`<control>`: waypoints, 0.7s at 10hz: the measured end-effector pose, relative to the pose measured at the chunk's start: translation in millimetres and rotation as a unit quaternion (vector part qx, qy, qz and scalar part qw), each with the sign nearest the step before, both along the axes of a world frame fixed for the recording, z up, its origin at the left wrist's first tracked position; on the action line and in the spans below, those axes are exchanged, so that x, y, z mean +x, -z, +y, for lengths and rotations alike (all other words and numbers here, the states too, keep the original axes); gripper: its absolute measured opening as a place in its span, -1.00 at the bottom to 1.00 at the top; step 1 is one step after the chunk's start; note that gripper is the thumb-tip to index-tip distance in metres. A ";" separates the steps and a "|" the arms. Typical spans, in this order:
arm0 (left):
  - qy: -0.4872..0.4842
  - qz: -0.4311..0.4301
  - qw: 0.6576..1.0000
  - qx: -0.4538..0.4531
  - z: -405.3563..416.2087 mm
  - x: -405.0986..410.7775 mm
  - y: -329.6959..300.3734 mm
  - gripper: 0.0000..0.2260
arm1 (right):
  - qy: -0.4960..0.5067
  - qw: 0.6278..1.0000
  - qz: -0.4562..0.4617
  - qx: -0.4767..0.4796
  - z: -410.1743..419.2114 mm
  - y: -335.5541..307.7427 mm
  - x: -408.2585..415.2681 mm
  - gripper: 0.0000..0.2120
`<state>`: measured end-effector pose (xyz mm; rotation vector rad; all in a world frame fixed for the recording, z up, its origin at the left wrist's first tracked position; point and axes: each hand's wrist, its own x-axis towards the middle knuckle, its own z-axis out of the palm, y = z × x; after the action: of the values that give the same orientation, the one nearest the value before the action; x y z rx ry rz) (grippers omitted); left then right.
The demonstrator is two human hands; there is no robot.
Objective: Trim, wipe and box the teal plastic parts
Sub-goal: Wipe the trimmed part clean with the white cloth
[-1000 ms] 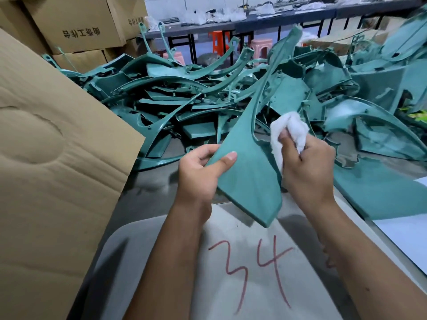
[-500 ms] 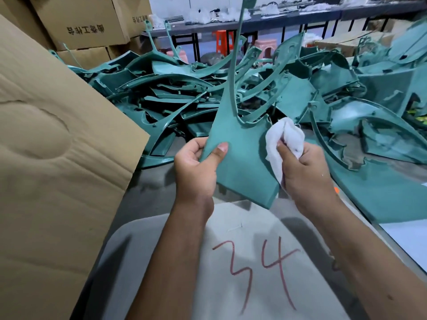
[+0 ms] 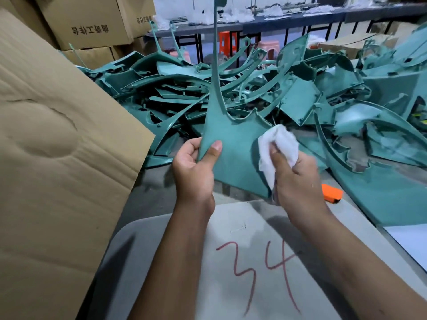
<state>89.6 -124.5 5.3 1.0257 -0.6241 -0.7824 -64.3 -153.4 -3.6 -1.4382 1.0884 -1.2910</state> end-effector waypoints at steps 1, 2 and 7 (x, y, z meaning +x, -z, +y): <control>0.046 0.031 0.998 -0.017 -1.1 -3.3 -0.5 -0.94 | 0.043 0.998 0.037 -0.005 -9.4 4.7 -19.7 -0.66; 0.069 0.138 0.987 -0.035 0.3 4.2 -3.3 -0.95 | -0.189 0.913 -0.334 0.141 -23.8 21.7 -26.1 -0.72; 0.165 0.140 0.974 -0.060 8.3 -38.2 -7.4 -0.71 | 0.161 0.816 -0.480 0.278 -32.3 -7.7 -16.8 -0.57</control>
<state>51.4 -116.3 12.7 0.6909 -0.5949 -1.1444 -81.2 -185.6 4.2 -0.0658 0.8684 -1.4838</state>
